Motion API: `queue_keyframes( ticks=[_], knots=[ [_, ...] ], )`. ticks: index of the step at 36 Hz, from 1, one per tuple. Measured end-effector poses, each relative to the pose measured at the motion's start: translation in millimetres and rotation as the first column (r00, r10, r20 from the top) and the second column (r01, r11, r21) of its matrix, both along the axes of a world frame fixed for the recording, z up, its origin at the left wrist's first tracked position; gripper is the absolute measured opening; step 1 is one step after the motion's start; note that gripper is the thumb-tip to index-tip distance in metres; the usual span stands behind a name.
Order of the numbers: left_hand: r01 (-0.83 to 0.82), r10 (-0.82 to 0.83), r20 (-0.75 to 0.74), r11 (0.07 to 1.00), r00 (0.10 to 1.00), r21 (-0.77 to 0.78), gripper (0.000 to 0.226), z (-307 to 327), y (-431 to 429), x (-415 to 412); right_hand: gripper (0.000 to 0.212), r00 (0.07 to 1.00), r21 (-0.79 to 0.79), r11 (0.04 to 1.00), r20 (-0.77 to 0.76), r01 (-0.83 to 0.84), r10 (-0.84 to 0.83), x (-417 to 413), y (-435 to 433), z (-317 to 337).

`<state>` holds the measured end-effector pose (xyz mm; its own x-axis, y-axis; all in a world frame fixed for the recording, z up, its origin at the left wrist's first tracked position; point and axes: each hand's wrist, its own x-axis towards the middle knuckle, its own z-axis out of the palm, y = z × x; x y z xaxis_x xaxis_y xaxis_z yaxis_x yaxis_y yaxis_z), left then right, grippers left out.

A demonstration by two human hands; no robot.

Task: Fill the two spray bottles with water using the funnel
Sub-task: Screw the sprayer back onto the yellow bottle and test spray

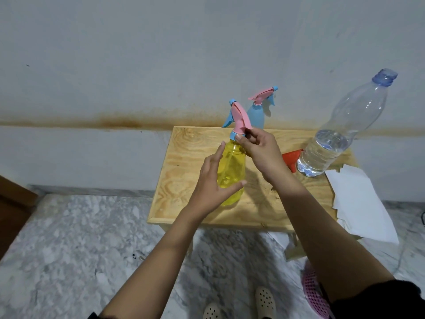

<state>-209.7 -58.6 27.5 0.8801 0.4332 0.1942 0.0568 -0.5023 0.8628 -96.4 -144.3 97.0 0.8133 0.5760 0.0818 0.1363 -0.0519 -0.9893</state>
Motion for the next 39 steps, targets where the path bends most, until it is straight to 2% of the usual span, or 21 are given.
queue_keyframes(
  ticks=[4,9,12,15,18,20,23,25,29,32,34,36,39],
  knots=[
    [0.095,-0.101,-0.044,0.988,0.994,-0.122,0.096,6,3,-1,0.017,1.0,-0.009,1.0,0.025,0.017,-0.017,2,-3,-3],
    [0.084,-0.098,-0.071,0.979,0.993,-0.183,0.093,6,-8,-1,0.024,0.996,0.001,0.998,0.06,0.065,-0.065,-1,-4,-5],
    [0.095,-0.115,-0.074,0.967,0.991,-0.236,0.093,5,-15,-2,0.031,0.992,-0.021,0.999,0.122,0.03,-0.028,0,-7,-5],
    [0.135,-0.161,-0.103,0.964,0.981,-0.227,0.093,9,-24,-2,0.047,0.989,-0.075,0.997,0.139,-0.034,0.044,-1,-8,-2],
    [0.162,-0.19,-0.128,0.966,0.973,-0.202,0.093,15,-33,-1,0.057,0.994,-0.02,1.0,0.108,-0.008,0.01,5,-6,-1],
    [0.161,-0.187,-0.13,0.969,0.974,-0.187,0.093,18,-37,-1,0.052,0.996,-0.002,1.0,0.091,0.013,-0.012,10,-5,0],
    [0.131,-0.156,-0.126,0.973,0.98,-0.189,0.093,20,-46,-1,0.026,0.998,0.013,1.0,0.066,0.004,-0.005,14,-7,-4],
    [0.133,-0.16,-0.135,0.973,0.978,-0.188,0.092,21,-51,-2,0.017,0.997,0.017,1.0,0.081,0.011,-0.012,14,-10,-4],
    [0.151,-0.177,-0.163,0.975,0.971,-0.163,0.076,27,-55,-3,0.029,0.998,0.018,1.0,0.063,0.016,-0.017,19,-19,-9],
    [0.024,-0.049,-0.265,0.995,0.963,-0.096,0.065,24,-51,-6,0.019,0.999,-0.009,1.0,-0.033,0.021,-0.021,21,-27,-19],
    [-0.082,0.063,-0.367,0.996,0.928,-0.037,0.061,17,-48,-11,0.027,0.999,-0.069,0.997,-0.033,0.021,-0.023,21,-33,-27],
    [-0.127,0.129,-0.498,0.991,0.858,0.038,0.057,7,-43,-18,0.028,0.999,-0.1,0.995,-0.035,0.01,-0.014,20,-38,-33],
    [-0.098,0.142,-0.697,0.99,0.702,0.103,0.041,-9,-35,-29,0.01,0.999,-0.177,0.983,-0.009,-0.036,0.035,15,-44,-43]
  ],
)
